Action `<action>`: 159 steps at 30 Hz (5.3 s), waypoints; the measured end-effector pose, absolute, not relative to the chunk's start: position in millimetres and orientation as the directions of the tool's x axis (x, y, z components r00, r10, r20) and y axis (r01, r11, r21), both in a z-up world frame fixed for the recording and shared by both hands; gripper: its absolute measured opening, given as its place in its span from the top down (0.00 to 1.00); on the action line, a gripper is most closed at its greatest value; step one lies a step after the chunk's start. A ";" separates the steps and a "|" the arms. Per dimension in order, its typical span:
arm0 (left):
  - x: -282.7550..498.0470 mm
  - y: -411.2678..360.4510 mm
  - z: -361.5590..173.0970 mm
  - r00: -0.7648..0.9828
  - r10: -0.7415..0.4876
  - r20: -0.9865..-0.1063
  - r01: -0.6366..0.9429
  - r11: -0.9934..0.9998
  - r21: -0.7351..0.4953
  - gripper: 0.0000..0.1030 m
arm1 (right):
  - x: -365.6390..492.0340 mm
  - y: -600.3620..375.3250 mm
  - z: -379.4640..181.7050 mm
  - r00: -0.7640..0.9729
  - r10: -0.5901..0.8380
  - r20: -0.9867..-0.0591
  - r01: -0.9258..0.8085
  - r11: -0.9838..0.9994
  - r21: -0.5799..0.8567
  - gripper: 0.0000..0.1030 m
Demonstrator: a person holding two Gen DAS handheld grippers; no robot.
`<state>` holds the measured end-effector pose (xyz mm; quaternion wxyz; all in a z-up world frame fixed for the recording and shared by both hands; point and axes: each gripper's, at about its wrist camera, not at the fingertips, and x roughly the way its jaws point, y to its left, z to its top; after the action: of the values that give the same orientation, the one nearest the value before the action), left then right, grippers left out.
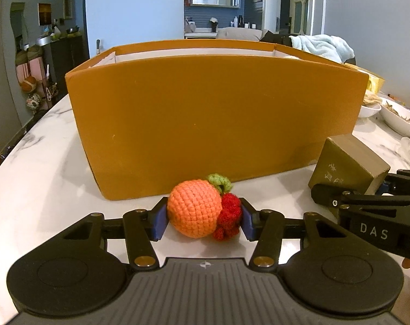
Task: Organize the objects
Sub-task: 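Grasp the crochet fruit with the left tool while the right tool grasps the brown box, then lift the crochet fruit and brown box and carry both over the orange box, then lower and release the crochet fruit with the left tool while the right tool releases the brown box, then withdraw both tools from the orange box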
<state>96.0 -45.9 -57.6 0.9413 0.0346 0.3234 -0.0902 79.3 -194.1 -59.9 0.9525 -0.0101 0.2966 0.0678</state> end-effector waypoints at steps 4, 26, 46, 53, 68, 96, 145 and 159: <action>89.2 -47.4 -54.7 0.760 -0.147 -0.633 0.197 0.980 0.009 0.41 | 70.3 -192.1 -58.6 0.819 0.126 -0.560 -0.144 0.990 0.011 0.54; 73.4 -38.0 0.6 0.751 -0.154 -0.642 0.179 0.984 -0.027 0.41 | 20.5 -178.8 8.7 0.841 0.186 -0.508 -0.226 0.974 -0.018 0.54; 125.0 -39.6 75.4 0.835 -0.148 -0.530 0.169 0.986 -0.008 0.41 | 58.3 -170.3 84.4 0.894 0.203 -0.400 -0.253 0.964 -0.077 0.54; 186.8 -16.9 94.9 0.841 -0.096 -0.532 0.087 0.995 -0.042 0.41 | 112.5 -174.9 107.5 0.883 0.244 -0.400 -0.262 0.965 0.010 0.54; 254.6 -19.0 44.7 0.761 -0.039 -0.648 0.041 0.999 -0.013 0.41 | 217.3 -153.1 73.5 0.819 0.239 -0.522 -0.257 0.966 0.040 0.54; 285.9 -51.8 20.6 0.570 -0.014 -0.822 0.153 0.984 0.089 0.41 | 308.1 -151.9 44.3 0.621 0.134 -0.772 -0.172 0.985 0.032 0.54; 216.8 -34.1 54.6 0.641 -0.036 -0.767 0.087 0.996 0.025 0.16 | 236.5 -168.5 79.1 0.723 0.053 -0.689 -0.131 0.989 -0.061 0.08; 143.0 -20.4 62.0 0.704 -0.015 -0.710 0.026 1.000 0.005 0.06 | 133.2 -173.0 71.9 0.793 0.058 -0.607 -0.129 0.989 -0.074 0.04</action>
<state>143.0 -20.4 62.0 0.9231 0.0072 0.3844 -0.0110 133.2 -173.0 71.9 0.9451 -0.0559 0.3182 0.0493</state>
